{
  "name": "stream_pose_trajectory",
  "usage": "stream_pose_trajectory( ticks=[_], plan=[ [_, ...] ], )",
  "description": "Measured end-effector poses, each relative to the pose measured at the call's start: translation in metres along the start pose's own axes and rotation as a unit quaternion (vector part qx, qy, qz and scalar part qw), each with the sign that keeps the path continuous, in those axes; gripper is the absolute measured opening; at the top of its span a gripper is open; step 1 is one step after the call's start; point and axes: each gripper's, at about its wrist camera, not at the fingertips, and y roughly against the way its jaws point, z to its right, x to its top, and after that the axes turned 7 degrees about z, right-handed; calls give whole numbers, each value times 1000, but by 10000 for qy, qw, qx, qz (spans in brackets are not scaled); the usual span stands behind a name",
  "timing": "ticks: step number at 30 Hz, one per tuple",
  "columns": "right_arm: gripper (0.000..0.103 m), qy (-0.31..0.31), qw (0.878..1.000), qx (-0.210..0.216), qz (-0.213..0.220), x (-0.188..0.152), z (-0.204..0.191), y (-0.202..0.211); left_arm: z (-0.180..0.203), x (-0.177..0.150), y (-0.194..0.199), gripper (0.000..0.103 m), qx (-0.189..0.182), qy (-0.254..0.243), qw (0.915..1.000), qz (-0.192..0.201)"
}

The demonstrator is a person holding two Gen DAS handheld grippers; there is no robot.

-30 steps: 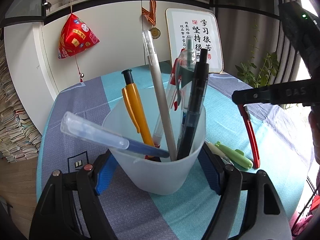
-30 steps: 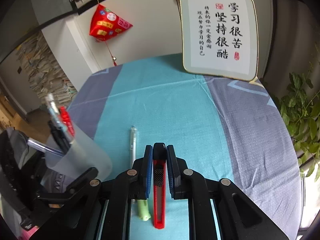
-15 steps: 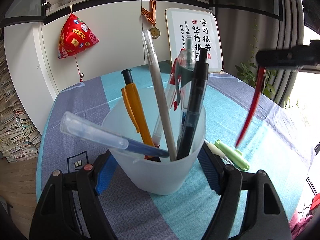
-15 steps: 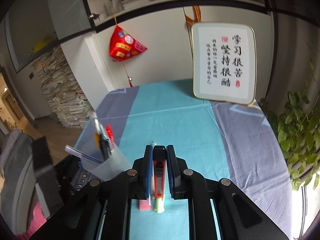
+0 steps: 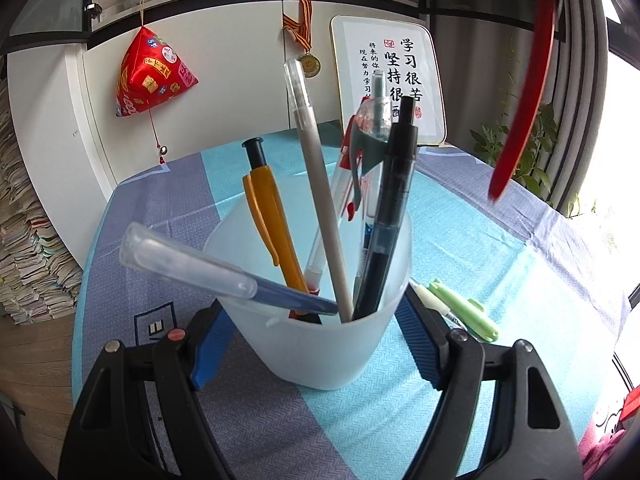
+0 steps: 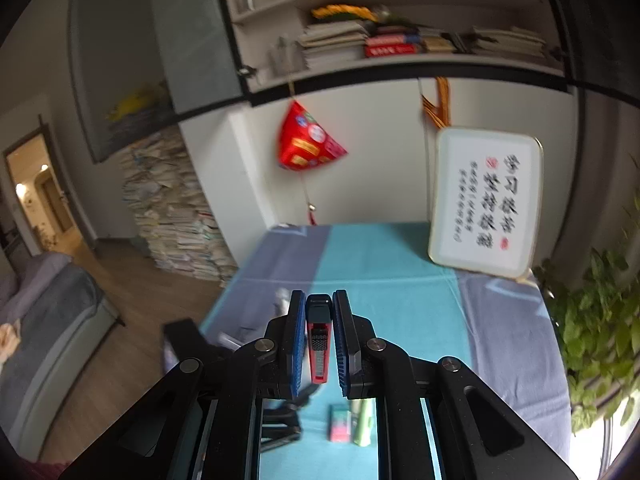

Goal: Organize stationery
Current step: 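Lower the red box cutter into the frosted cup with the right tool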

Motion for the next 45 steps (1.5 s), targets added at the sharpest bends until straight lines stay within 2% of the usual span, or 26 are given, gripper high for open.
stream_pose_trajectory(
  ticks=[6,12,20,30,45],
  plan=[
    [15,141,9992,318,192,15,-20,3,0,-1,-1,76,-23,32,10000,-27],
    [15,-47,9986,522,-18,9,-15,-22,-1,0,-2,76,-38,75,9999,-66],
    [15,159,9970,694,-311,0,-19,-51,-1,1,-2,76,-72,89,9999,-88],
    [15,87,9922,1108,-556,-11,-14,-73,-2,2,-4,76,-102,115,9998,-139],
    [15,281,9897,1086,-893,-27,-23,-90,-1,3,-6,76,-98,110,9998,-156]
  ],
)
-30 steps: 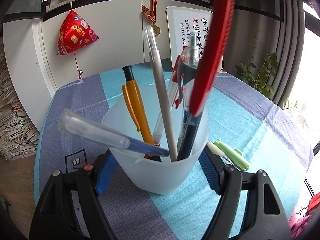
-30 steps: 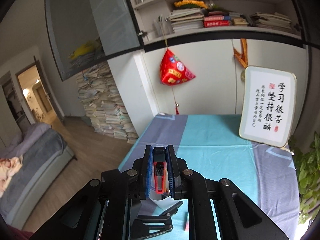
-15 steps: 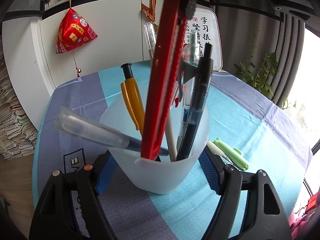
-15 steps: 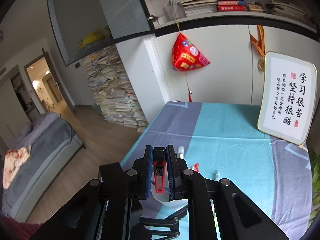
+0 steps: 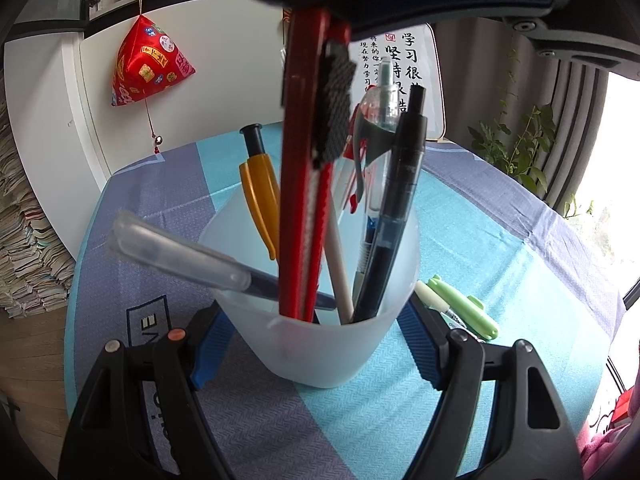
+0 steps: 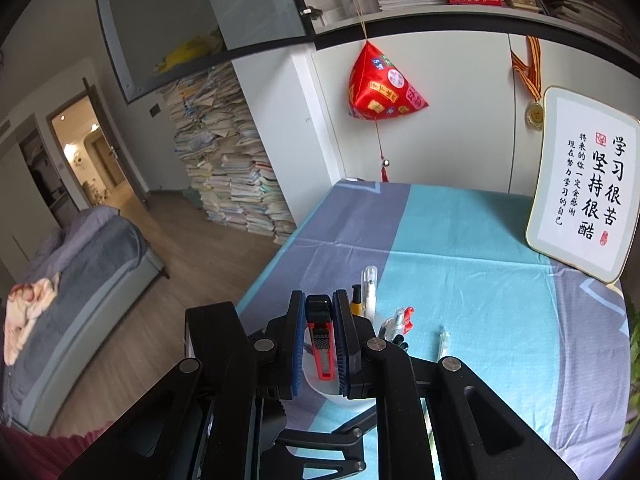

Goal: Organize stationery
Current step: 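Lower the red box cutter into the frosted cup with the right tool, then move the right tool back to the table and grasp the clear pen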

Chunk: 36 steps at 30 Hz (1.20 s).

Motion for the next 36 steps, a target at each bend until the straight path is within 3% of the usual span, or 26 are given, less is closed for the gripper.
stream_pose_trajectory(
  ticks=[36],
  plan=[
    [15,-213,9996,-53,-189,-6,-7,-6,-3,-1,-1,76,-5,11,10000,-30]
  ],
)
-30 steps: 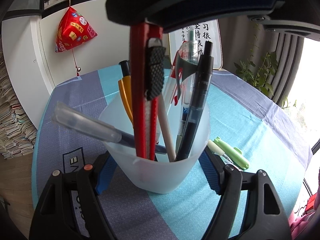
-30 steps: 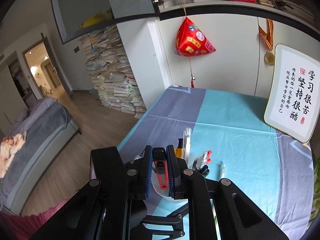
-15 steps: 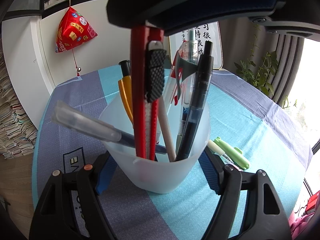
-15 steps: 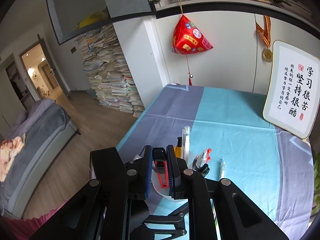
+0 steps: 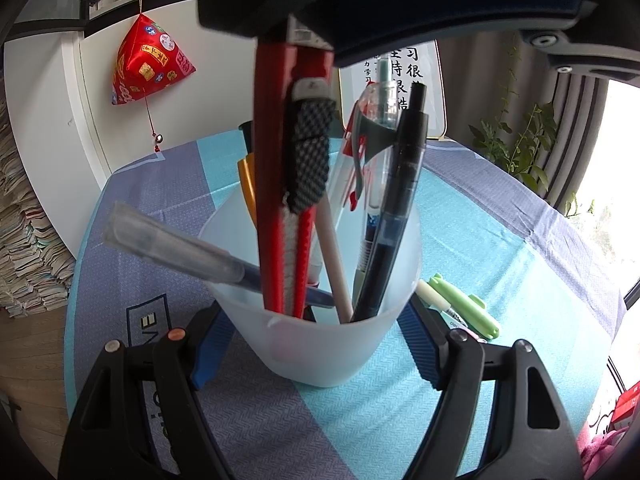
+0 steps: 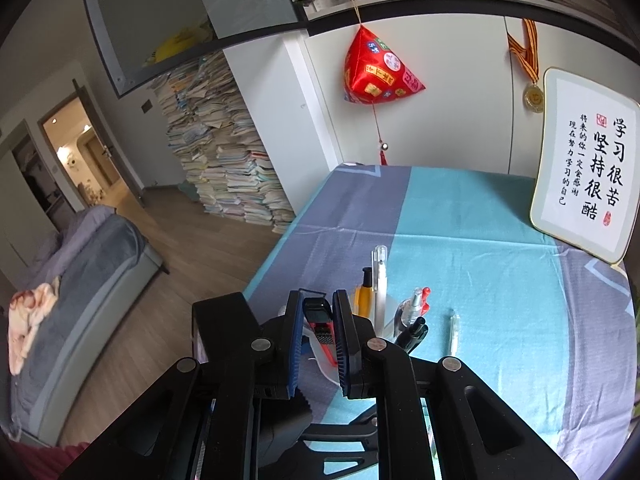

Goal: Organize stationery
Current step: 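Move the right tool back to the table and grasp the clear pen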

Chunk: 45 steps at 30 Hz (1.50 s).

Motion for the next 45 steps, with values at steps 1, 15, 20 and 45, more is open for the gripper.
stream_pose_trajectory(
  ticks=[1,15,20,45],
  plan=[
    [15,5,10000,-2,-7,0,0,0,0,0,0,76,-3,-4,10000,3],
    [15,-288,9991,-82,291,5,9,26,-1,0,1,76,-3,16,10000,-9],
    [15,-352,9977,-418,411,0,23,41,0,-1,1,76,2,14,10000,-3],
    [15,-577,9826,-1250,-1244,-65,96,-57,-1,0,0,76,-4,3,10000,-20]
  ],
)
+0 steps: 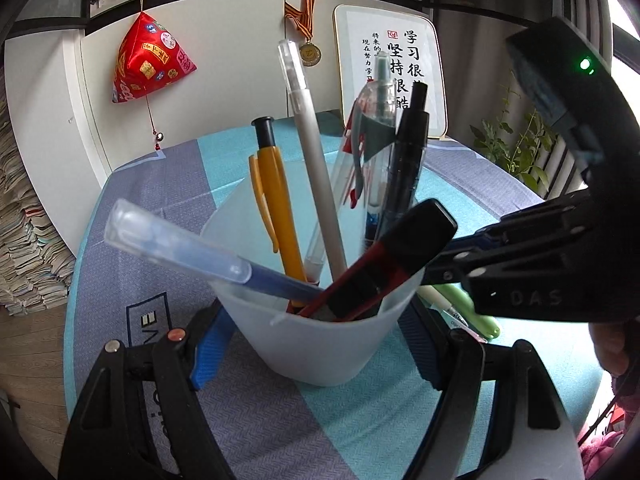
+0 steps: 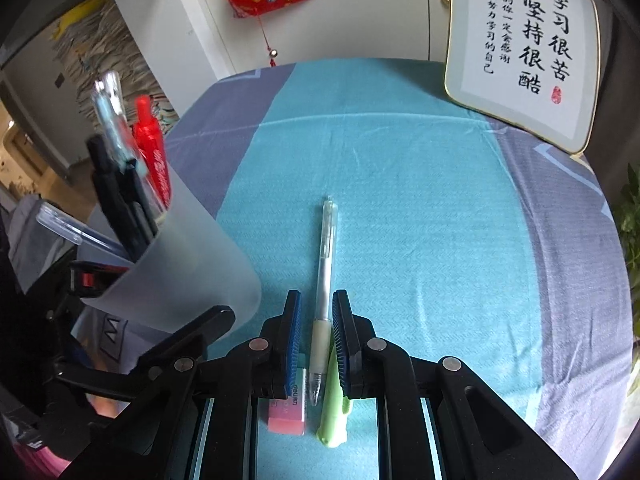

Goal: Organize stationery
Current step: 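Move the right tool back to the table and grasp the clear pen, then lift the clear pen with the right tool toward the cup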

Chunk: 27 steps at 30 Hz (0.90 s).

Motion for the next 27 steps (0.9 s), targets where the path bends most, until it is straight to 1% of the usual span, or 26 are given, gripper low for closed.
stream_pose_trajectory(
  ticks=[2,4,9,10,12,15,19,21,23,27],
  plan=[
    [15,-4,10000,39,-61,-1,2,-6,0,-1,0,76,1,-1,10000,2],
    [15,30,9999,-25,-113,-1,2,-13,0,-1,0,76,0,1,10000,2],
    [15,107,9999,-80,-33,-1,2,-16,0,-1,0,76,2,7,10000,-11],
    [12,79,9999,-75,-20,-3,2,-16,-1,-1,0,76,3,6,10000,-11],
    [11,-54,10000,9,45,-2,5,-13,0,-1,0,76,2,3,10000,-8],
    [11,-253,9993,98,260,2,13,-1,-1,-1,0,76,4,5,10000,-11],
    [11,-333,9979,6,551,10,22,24,-1,-2,0,76,5,1,10000,-6],
    [11,-314,9974,-148,633,11,28,36,-1,-2,0,76,6,12,10000,-13],
    [11,-249,9975,-291,588,9,32,43,-1,-3,-1,76,12,24,10000,-28],
    [11,-353,9977,-509,268,-7,51,49,-1,-2,-2,76,13,17,10000,-25]
  ],
)
